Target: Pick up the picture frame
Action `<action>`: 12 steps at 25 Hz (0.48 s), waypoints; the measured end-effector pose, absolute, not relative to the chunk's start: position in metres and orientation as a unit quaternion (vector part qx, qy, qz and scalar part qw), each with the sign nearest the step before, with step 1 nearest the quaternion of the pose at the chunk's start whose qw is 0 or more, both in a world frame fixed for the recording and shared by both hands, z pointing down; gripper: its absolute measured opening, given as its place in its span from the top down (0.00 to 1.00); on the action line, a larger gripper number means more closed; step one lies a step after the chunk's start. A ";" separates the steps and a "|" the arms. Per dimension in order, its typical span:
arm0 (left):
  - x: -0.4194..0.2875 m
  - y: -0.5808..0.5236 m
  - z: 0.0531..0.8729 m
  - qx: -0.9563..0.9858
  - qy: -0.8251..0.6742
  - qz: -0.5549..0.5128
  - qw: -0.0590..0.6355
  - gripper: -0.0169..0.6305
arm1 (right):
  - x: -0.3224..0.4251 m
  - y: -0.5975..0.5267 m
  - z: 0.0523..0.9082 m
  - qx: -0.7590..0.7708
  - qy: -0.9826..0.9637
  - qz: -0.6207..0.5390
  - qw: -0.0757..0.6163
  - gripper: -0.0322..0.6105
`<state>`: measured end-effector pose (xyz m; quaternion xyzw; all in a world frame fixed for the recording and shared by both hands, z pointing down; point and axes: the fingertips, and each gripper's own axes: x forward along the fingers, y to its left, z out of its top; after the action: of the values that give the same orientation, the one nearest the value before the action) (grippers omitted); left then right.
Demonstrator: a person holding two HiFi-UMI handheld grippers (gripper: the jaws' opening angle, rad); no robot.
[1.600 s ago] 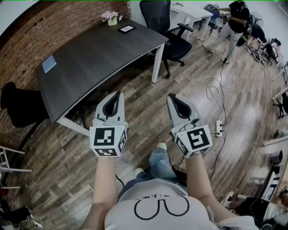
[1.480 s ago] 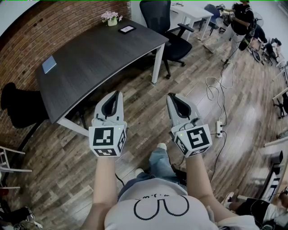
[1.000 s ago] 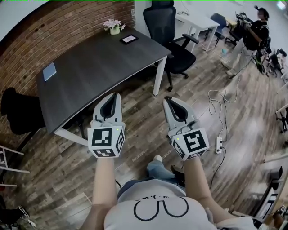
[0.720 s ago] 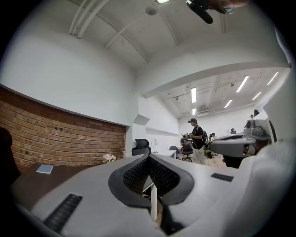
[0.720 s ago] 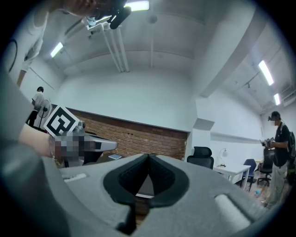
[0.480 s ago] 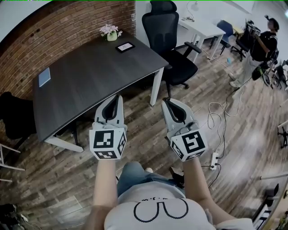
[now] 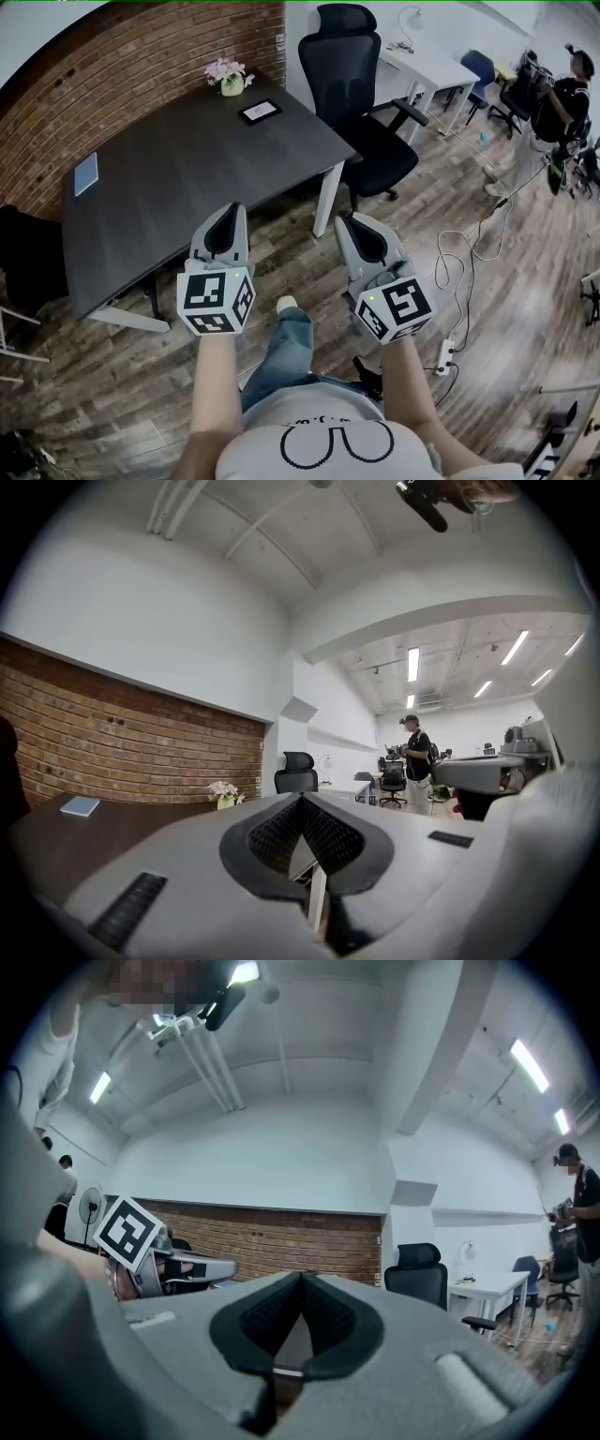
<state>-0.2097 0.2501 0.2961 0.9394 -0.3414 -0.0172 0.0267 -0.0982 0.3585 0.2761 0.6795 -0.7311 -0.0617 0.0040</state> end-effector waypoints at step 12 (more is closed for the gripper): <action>-0.142 0.087 0.310 0.938 -0.345 -0.003 0.033 0.98 | -0.030 0.197 0.276 0.673 -0.737 -0.056 0.022 0.95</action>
<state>-0.1417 0.0874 0.3103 0.9381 -0.3449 -0.0030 0.0328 -0.0304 0.1972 0.2756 0.6732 -0.7370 -0.0558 0.0224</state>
